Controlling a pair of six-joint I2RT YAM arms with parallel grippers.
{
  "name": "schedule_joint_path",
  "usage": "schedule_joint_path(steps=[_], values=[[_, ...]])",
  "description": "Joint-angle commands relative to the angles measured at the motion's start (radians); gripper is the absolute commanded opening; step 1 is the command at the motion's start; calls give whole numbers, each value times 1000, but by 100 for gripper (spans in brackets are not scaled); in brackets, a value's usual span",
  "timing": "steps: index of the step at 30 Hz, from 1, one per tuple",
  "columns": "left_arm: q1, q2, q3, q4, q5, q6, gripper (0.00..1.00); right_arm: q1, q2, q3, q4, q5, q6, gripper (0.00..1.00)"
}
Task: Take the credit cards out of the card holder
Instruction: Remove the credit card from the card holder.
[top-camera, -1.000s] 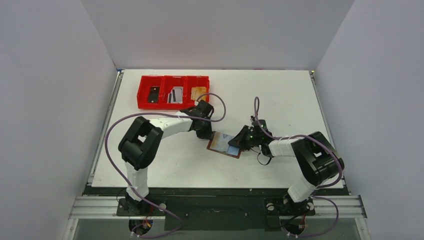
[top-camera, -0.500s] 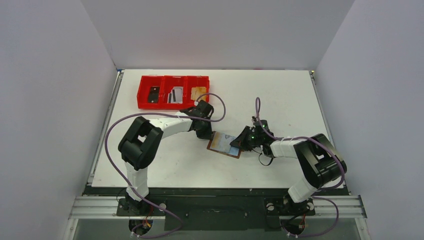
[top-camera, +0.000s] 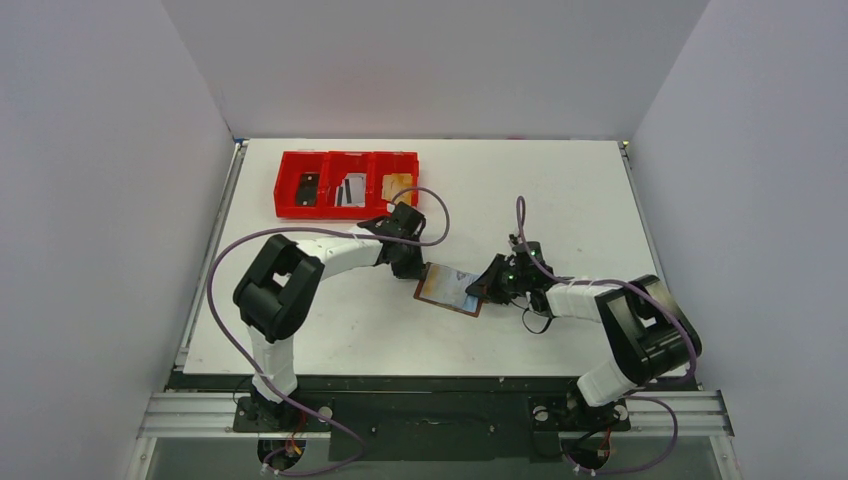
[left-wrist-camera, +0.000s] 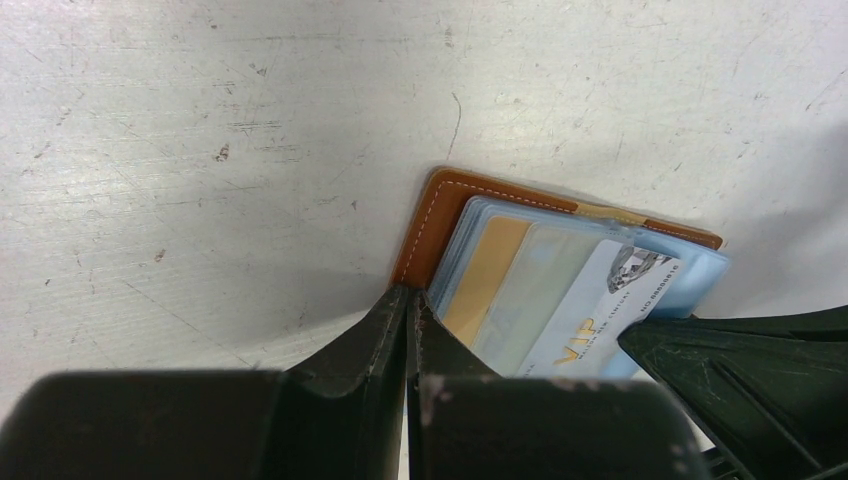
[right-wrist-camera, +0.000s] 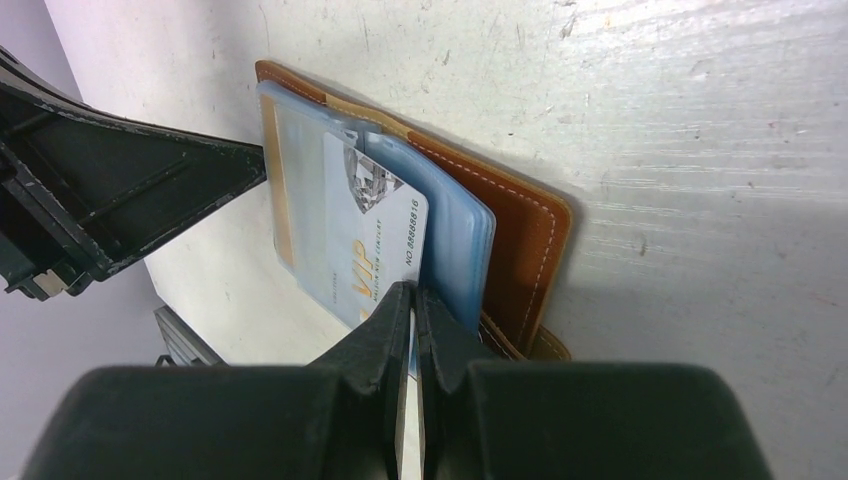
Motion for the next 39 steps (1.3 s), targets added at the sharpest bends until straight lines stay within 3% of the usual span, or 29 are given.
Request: schedule_joint_path(steps=[1,17,23,28,34,39], values=[[1,51,-74,-102,-65,14,0,-13,-43,-15,-50,21,-47,0],[1,-6,-66,-88,-47,20,0,-44,-154,-35,-125,25,-71,0],[4,-41,36,-151,-47,62,11,-46,-195,-14,-166,30,-73,0],[13,-84,93,-186,-47,87,27,-48,-223,8,-194,32,-72,0],[27,-161,117,-192,5,120,37,-48,-243,40,-204,10,-58,0],[58,-236,89,-118,137,132,45,-49,-255,76,-208,-17,-36,0]])
